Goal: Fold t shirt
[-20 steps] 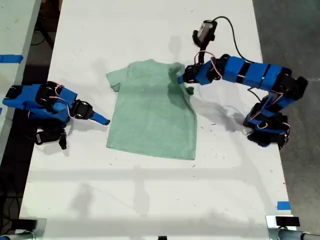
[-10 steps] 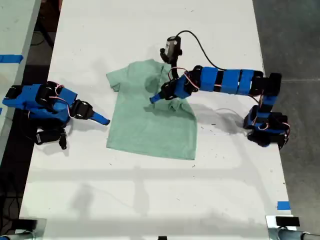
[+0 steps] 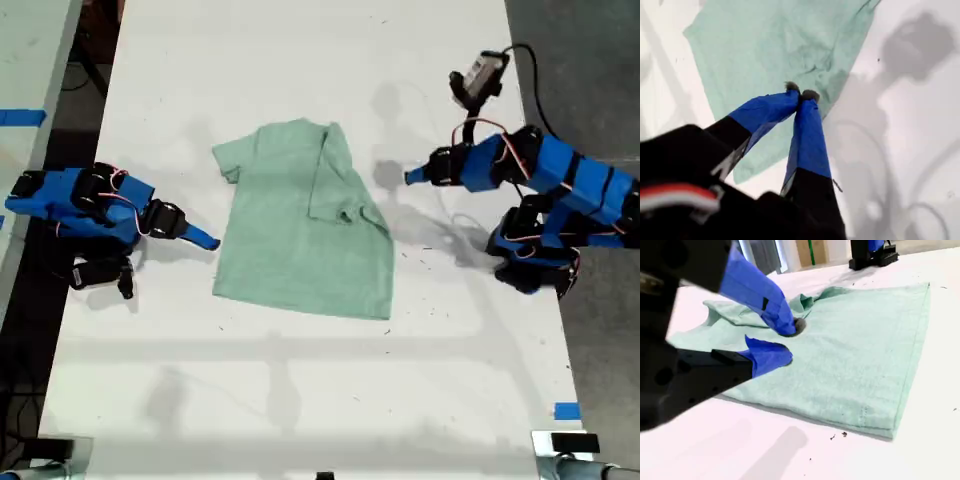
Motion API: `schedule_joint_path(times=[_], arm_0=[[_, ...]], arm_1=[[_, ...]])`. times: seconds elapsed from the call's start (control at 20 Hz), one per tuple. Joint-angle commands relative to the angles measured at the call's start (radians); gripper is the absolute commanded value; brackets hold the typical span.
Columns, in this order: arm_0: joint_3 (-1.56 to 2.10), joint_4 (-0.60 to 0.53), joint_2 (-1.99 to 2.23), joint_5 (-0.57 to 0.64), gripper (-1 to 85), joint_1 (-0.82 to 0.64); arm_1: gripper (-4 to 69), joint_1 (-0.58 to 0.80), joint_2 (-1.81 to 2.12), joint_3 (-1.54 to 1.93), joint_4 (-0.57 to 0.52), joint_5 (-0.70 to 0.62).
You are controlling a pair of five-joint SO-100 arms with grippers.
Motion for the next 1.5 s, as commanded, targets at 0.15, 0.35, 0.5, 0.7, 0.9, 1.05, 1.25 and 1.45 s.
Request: schedule_joint_path(times=[0.15, 0.35, 0.5, 0.7, 0.9, 1.05, 1.25, 1.45], arm_0=[[-0.014, 0.005, 0.006, 0.011, 5.1, -0.009], [-0.014, 0.005, 0.006, 0.011, 5.1, -0.009], [-0.014, 0.005, 0.006, 0.011, 5.2, -0.009], [-0.014, 0.005, 0.006, 0.011, 5.2, -0.009], [-0.014, 0.005, 0.006, 0.011, 5.2, -0.009], [-0.014, 0.005, 0.006, 0.011, 5.2, -0.009], [-0.014, 0.005, 0.006, 0.011, 5.2, -0.009], [-0.014, 0.005, 0.006, 0.011, 5.2, -0.009]], arm_1=[[1.2, -0.101, 0.759, 0.646, 0.051, 0.080], [1.2, -0.135, 0.756, 0.788, 0.043, 0.143], [1.2, -0.135, 0.756, 0.799, 0.052, 0.190], [1.2, -0.138, 0.756, 0.804, 0.054, 0.210], [1.2, -0.140, 0.756, 0.805, 0.055, 0.218], [1.2, -0.140, 0.756, 0.807, 0.055, 0.224], [1.2, -0.138, 0.756, 0.808, 0.055, 0.230], [1.2, -0.137, 0.756, 0.810, 0.055, 0.235]])
